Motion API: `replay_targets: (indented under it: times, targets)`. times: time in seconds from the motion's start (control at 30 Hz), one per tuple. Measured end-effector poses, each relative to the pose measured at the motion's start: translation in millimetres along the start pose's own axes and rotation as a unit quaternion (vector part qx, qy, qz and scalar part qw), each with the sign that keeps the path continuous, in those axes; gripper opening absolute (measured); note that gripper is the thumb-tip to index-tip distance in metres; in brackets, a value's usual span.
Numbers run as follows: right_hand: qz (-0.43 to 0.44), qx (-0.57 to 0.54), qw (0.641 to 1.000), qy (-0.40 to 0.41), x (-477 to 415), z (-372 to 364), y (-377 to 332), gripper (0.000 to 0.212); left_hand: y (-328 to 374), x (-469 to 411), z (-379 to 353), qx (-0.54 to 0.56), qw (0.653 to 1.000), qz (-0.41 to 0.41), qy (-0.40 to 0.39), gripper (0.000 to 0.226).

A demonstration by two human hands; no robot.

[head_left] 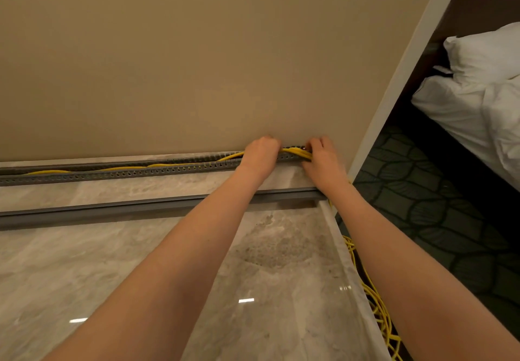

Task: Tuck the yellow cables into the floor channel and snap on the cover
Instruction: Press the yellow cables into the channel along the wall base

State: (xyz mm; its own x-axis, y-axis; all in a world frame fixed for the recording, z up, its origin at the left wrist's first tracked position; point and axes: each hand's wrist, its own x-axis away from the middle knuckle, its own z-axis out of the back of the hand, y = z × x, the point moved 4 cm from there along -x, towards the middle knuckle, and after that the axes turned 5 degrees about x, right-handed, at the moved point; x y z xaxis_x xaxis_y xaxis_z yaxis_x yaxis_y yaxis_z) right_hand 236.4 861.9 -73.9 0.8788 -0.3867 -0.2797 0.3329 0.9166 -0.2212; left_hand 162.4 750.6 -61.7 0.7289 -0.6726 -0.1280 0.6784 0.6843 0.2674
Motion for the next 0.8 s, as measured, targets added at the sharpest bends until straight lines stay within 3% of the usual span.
replay_targets:
  times: [0.13,0.33,0.4,0.5,0.63,0.8]
  targets:
    - [-0.004,0.036,0.999,-0.018,-1.1,2.5,0.9,0.024,-0.5,1.3,2.4,0.03,0.999,0.013,0.001,0.025]
    - [0.109,0.223,0.969,-0.009,-7.8,6.7,-4.9,0.023,-0.8,1.0,-1.1,0.053,0.998,0.031,-0.016,0.029]
    - [0.133,0.232,0.963,-0.04,-11.6,6.0,-4.4,0.016,-0.8,1.2,-1.2,0.053,0.998,0.034,-0.016,0.03]
    - [0.18,0.257,0.949,-0.021,-15.3,11.2,-5.4,0.025,-1.8,-0.6,-0.6,0.048,0.998,0.036,-0.017,0.031]
    - [0.225,0.29,0.928,-0.058,-26.6,18.0,-10.7,0.029,-4.2,-3.4,0.0,0.046,0.998,0.033,-0.031,0.032]
    - [0.199,0.251,0.943,-0.092,-31.3,17.7,-6.6,0.028,-5.9,-4.0,-1.8,0.05,0.998,0.028,-0.034,0.029]
